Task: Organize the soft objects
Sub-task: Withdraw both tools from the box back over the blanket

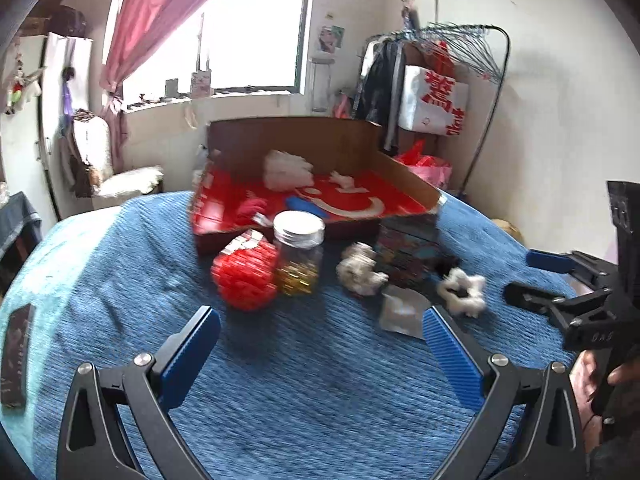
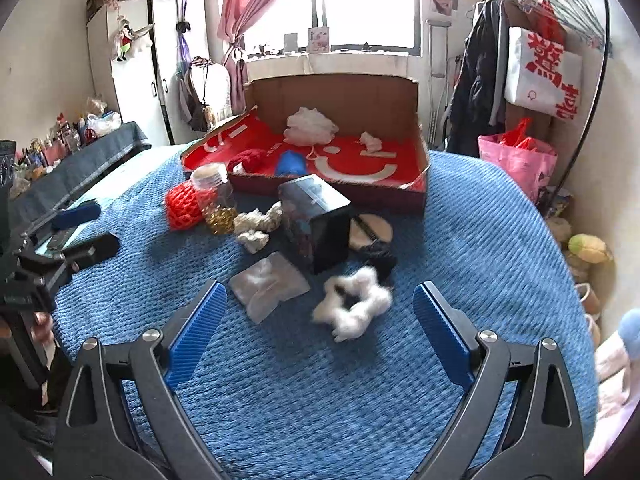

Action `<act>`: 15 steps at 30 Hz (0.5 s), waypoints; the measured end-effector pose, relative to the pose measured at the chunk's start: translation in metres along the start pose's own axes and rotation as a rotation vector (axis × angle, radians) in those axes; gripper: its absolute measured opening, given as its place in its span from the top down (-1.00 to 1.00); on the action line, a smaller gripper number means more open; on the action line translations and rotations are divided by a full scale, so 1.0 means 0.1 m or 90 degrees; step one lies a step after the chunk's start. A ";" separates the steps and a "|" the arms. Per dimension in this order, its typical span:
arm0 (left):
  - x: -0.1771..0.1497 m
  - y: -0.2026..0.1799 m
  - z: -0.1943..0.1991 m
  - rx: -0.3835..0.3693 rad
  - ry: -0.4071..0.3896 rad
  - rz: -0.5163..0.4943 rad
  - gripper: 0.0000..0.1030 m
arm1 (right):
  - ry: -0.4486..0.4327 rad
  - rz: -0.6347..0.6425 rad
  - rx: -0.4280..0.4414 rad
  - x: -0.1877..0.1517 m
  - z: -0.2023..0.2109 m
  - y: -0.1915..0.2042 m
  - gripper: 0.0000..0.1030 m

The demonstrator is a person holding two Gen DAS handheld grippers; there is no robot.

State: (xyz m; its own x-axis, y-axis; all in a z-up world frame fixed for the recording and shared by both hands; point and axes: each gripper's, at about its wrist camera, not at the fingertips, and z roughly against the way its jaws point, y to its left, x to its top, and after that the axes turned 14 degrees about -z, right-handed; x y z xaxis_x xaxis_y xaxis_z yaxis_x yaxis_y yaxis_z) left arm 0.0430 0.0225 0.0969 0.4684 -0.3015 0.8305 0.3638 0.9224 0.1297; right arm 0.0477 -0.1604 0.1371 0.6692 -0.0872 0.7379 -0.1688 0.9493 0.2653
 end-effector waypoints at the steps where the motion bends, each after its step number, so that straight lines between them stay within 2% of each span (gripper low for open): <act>1: -0.01 -0.05 -0.02 -0.008 0.003 -0.001 -1.00 | 0.002 -0.001 0.001 -0.03 -0.01 0.01 -0.86; 7: -0.03 -0.25 -0.19 -0.039 0.025 -0.016 -1.00 | 0.016 0.007 -0.008 -0.12 -0.12 0.01 -0.86; 15: 0.02 -0.32 -0.36 -0.057 0.053 -0.025 -1.00 | 0.032 -0.014 -0.016 -0.10 -0.21 -0.17 -0.86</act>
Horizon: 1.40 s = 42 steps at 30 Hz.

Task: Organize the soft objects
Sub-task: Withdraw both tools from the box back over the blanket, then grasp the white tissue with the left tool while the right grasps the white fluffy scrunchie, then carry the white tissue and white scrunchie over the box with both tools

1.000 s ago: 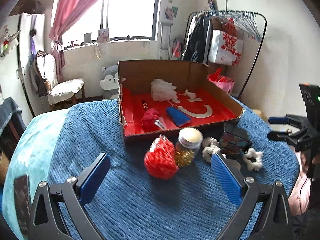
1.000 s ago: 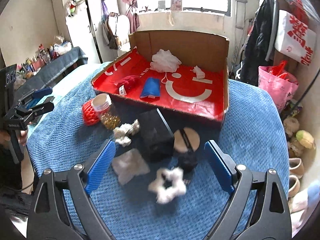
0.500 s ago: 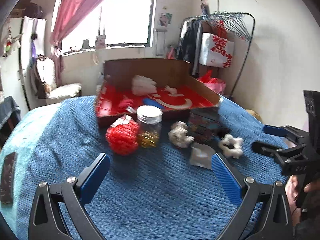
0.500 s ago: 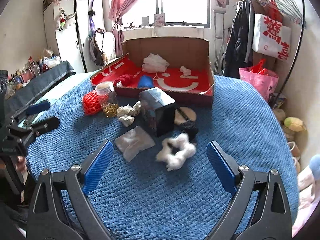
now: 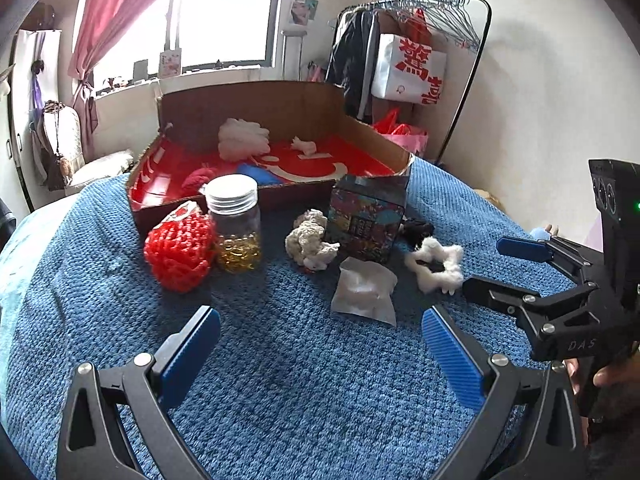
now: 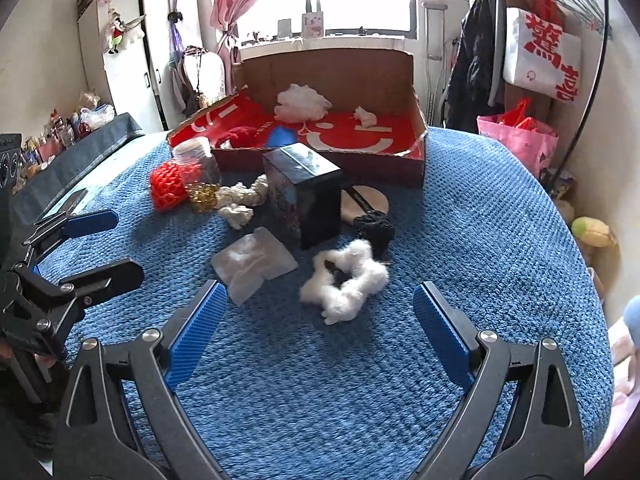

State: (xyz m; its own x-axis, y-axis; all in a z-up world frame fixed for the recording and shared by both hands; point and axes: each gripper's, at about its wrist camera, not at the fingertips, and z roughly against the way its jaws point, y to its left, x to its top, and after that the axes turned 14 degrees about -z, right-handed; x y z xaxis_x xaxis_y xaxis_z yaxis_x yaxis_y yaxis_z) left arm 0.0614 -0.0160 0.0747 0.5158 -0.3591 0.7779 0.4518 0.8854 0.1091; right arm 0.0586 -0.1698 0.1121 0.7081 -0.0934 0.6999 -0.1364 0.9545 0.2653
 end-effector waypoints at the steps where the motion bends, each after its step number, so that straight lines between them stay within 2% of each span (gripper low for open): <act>1: 0.02 0.00 -0.03 -0.003 0.006 -0.002 -1.00 | 0.003 -0.002 -0.002 0.01 -0.02 -0.03 -0.86; 9: 0.18 -0.08 -0.31 -0.036 0.050 -0.037 -0.99 | 0.059 0.008 0.021 0.13 -0.28 -0.23 -0.86; 20: 0.31 -0.25 -0.76 -0.080 0.123 -0.090 -0.74 | 0.106 0.076 0.038 0.21 -0.50 -0.27 -0.82; 23: 0.34 -0.27 -0.86 -0.095 0.136 -0.091 -0.67 | 0.115 0.093 0.041 0.22 -0.57 -0.25 -0.59; 25: 0.34 -0.27 -0.93 -0.110 0.145 -0.088 -0.47 | 0.125 0.100 0.047 0.21 -0.63 -0.24 -0.38; 27: 0.33 -0.28 -0.96 -0.117 0.147 -0.087 -0.36 | 0.136 0.110 0.058 0.18 -0.68 -0.22 0.03; 29: 0.33 -0.28 -0.94 -0.118 0.137 -0.092 -0.13 | 0.134 0.110 0.070 0.18 -0.68 -0.21 0.24; 30: 0.33 -0.27 -0.93 -0.126 0.132 -0.086 0.12 | 0.132 0.113 0.073 0.18 -0.66 -0.20 0.32; 34: 0.32 -0.20 -0.86 -0.141 0.119 -0.067 0.43 | 0.118 0.102 0.081 0.18 -0.60 -0.20 0.41; 36: 0.32 -0.20 -0.82 -0.143 0.114 -0.067 0.46 | 0.113 0.083 0.097 0.19 -0.55 -0.23 0.59; 39: 0.31 -0.20 -0.78 -0.143 0.108 -0.069 0.47 | 0.104 0.067 0.104 0.20 -0.50 -0.26 0.68; 42: 0.31 -0.19 -0.75 -0.141 0.103 -0.065 0.47 | 0.101 0.060 0.107 0.20 -0.48 -0.27 0.69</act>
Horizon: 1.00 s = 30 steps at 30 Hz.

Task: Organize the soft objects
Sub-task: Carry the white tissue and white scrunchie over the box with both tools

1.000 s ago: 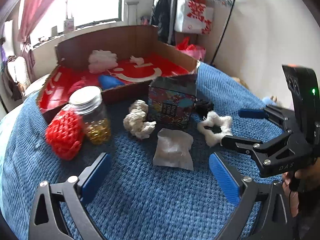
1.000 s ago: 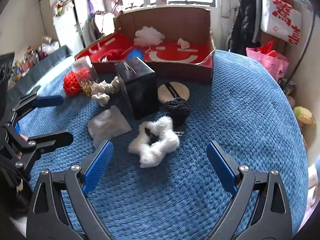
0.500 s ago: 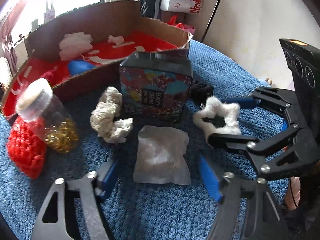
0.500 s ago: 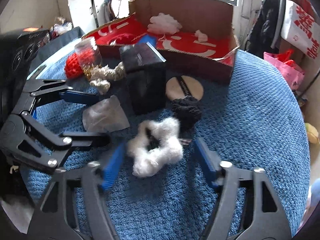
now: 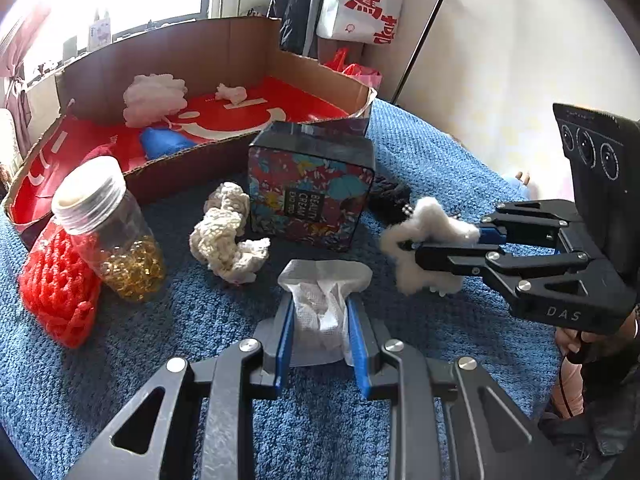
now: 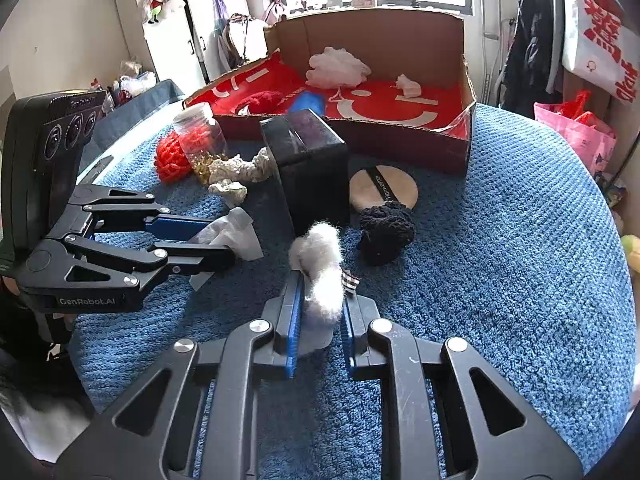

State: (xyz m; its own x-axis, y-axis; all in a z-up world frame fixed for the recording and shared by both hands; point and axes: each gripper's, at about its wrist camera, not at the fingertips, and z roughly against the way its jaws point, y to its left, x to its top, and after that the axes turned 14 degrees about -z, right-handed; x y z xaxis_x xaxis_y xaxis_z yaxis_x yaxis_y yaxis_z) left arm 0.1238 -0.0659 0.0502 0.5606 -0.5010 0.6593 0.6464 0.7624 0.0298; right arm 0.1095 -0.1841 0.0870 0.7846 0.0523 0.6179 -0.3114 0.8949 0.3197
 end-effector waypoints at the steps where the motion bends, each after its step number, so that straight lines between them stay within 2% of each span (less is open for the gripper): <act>1: 0.00 0.01 0.00 0.000 -0.002 0.002 0.47 | -0.001 0.000 -0.001 -0.01 0.01 0.00 0.69; 7: 0.02 0.06 0.08 0.010 -0.007 0.006 0.47 | -0.004 -0.004 0.005 0.00 0.07 0.00 0.73; 17: 0.28 0.21 0.17 0.076 0.034 -0.051 0.48 | -0.015 0.023 -0.039 0.13 0.16 -0.07 0.73; 26: 0.52 0.27 0.28 0.104 0.039 -0.085 0.47 | -0.021 0.043 -0.049 0.23 0.24 -0.10 0.78; 30: 0.63 0.28 0.29 0.113 0.059 -0.122 0.48 | -0.023 0.049 -0.056 0.29 0.25 -0.13 0.78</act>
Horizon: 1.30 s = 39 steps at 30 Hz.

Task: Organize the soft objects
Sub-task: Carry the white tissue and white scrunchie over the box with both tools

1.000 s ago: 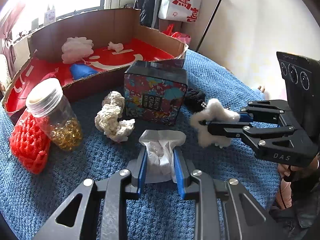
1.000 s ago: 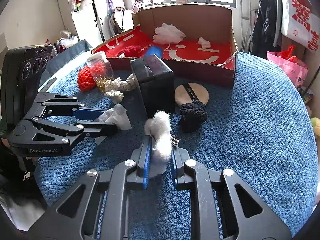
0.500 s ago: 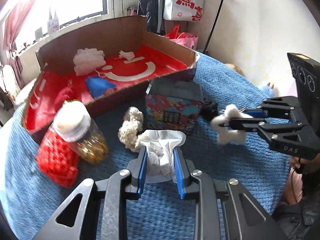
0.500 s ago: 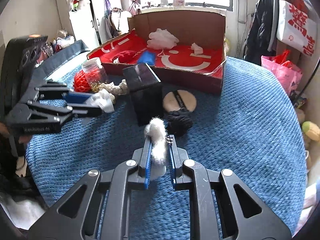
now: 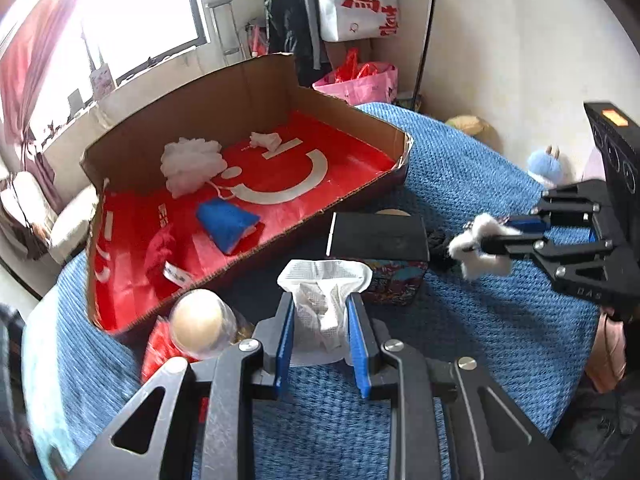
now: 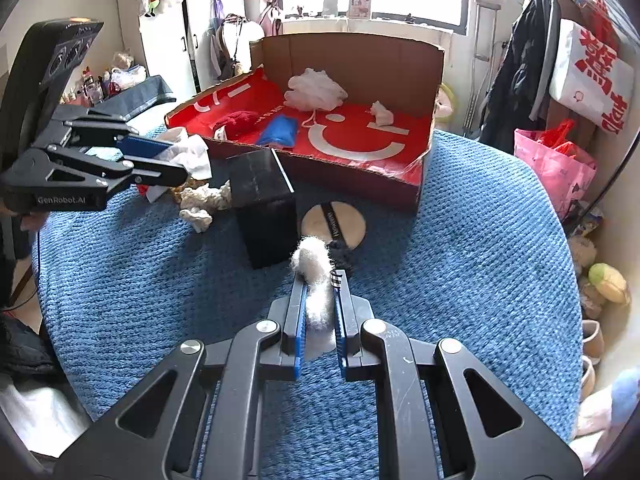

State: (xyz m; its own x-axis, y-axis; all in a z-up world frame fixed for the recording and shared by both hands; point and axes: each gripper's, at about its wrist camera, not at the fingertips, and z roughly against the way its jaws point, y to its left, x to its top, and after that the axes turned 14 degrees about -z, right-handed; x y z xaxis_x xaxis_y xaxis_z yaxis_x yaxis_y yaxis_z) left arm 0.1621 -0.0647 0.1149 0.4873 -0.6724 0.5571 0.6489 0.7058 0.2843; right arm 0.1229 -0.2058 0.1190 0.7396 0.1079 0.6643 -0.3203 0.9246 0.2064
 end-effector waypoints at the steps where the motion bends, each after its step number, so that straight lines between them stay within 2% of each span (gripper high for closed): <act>1: 0.03 0.01 0.00 0.004 0.006 -0.012 0.48 | 0.000 0.003 -0.005 0.02 0.00 -0.01 0.78; 11: 0.32 0.23 -0.11 0.023 0.072 -0.083 0.48 | 0.018 0.025 -0.032 0.23 -0.15 -0.13 0.78; 21: 0.55 0.41 -0.43 -0.005 0.123 -0.112 0.48 | 0.022 0.032 -0.038 0.50 -0.25 -0.18 0.78; 30: 0.73 0.54 -0.66 -0.034 0.133 -0.118 0.48 | 0.017 0.041 -0.030 0.82 -0.33 -0.14 0.78; 39: 0.92 0.62 -0.86 -0.070 0.132 -0.109 0.48 | 0.013 0.036 0.001 1.19 -0.47 -0.09 0.78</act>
State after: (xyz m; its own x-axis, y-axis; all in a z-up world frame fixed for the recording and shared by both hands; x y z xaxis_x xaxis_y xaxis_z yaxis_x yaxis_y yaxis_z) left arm 0.2979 -0.1018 0.1164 0.4672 -0.8190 0.3332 0.7857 0.5574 0.2682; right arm 0.2418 -0.1842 0.1628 0.7322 0.1674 0.6601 -0.3631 0.9160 0.1704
